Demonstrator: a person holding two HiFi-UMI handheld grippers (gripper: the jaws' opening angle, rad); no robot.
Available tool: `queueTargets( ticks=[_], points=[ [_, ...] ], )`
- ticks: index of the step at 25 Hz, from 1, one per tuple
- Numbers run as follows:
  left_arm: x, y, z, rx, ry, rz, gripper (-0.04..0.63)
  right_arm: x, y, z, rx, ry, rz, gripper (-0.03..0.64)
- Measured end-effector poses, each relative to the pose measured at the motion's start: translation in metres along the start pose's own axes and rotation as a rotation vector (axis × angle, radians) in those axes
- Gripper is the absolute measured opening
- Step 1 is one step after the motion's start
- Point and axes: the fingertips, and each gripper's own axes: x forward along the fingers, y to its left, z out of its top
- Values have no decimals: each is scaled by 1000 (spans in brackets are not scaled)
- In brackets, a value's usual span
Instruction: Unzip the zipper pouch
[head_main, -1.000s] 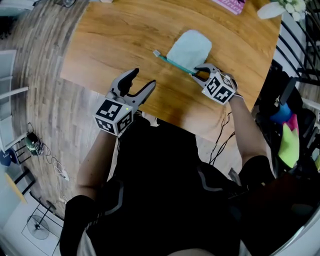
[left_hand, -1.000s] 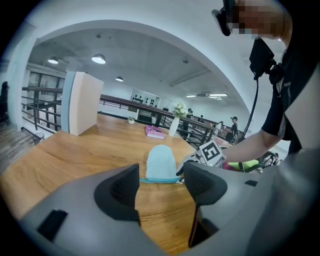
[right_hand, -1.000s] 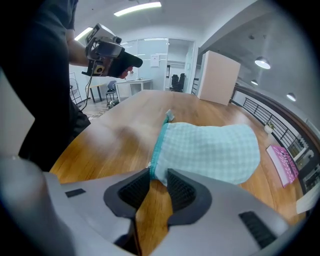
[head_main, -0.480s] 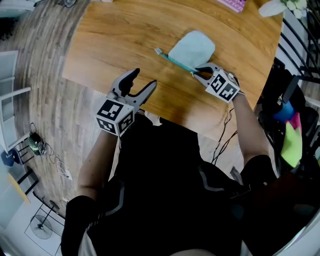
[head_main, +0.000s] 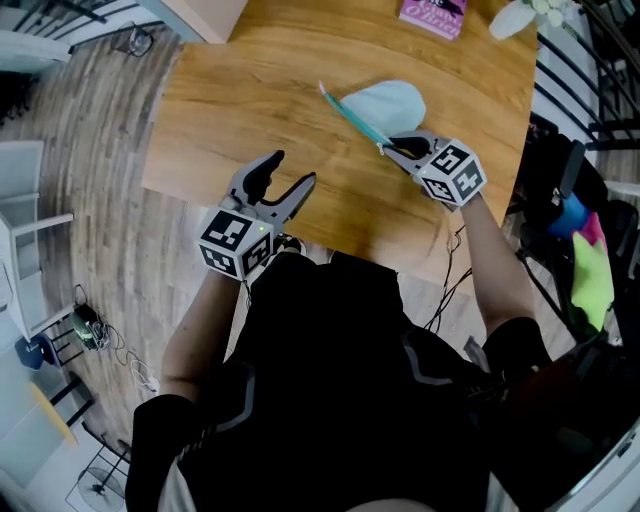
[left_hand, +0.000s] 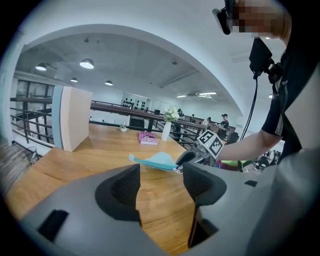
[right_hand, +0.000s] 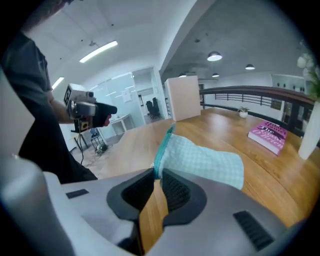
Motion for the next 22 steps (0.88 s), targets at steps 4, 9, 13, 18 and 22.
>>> queueTargets(
  ticks=[4, 9, 13, 18, 22],
  points=[
    [-7, -5, 18, 37, -26, -50, 285, -20, 12, 33, 60, -74, -43, 60],
    [-3, -13, 41, 132, -57, -129, 285, -49, 26, 74, 105, -156, -105, 60],
    [-2, -26, 61, 240, -87, -193, 272, -67, 50, 105, 158, -205, -127, 58],
    [-4, -53, 81, 387, -132, -296, 236, -87, 73, 134, 270, -273, -156, 58],
    [-10, -68, 96, 469, -171, -363, 236, -100, 86, 152, 374, -330, -154, 58]
  ],
)
